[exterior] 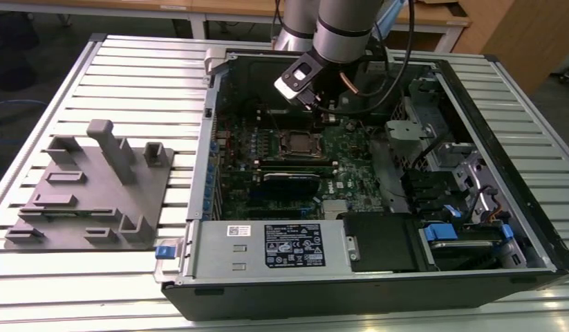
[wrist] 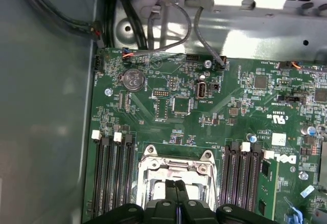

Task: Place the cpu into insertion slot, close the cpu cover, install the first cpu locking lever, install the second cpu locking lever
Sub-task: 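Close the cpu cover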

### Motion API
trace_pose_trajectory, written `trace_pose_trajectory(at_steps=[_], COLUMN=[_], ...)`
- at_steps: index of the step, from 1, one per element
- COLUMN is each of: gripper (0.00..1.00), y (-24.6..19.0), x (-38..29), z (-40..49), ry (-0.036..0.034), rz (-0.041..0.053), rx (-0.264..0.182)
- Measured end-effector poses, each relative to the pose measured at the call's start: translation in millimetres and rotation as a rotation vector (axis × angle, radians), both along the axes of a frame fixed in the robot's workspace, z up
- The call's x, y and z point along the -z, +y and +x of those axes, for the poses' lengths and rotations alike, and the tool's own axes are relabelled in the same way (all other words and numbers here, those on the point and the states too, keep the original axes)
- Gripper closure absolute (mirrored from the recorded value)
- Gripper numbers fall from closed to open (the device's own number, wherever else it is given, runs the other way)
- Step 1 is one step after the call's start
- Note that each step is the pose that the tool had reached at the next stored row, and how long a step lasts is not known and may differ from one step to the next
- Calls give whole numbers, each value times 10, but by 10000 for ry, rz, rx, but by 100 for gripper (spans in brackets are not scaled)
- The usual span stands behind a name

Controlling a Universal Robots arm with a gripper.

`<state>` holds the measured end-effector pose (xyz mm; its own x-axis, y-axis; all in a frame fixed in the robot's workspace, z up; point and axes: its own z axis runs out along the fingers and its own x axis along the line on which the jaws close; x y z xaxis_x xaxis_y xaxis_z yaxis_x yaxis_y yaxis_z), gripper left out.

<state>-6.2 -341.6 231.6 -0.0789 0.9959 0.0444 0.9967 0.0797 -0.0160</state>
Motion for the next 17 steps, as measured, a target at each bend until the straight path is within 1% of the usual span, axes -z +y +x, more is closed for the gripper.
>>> trace_pose_trajectory(at_steps=[6, 17], gripper=[89, 89], y=[0, 0], x=[1, 2], z=[0, 0], ry=[0, -1], rz=[0, 1], rx=[-811, -2504])
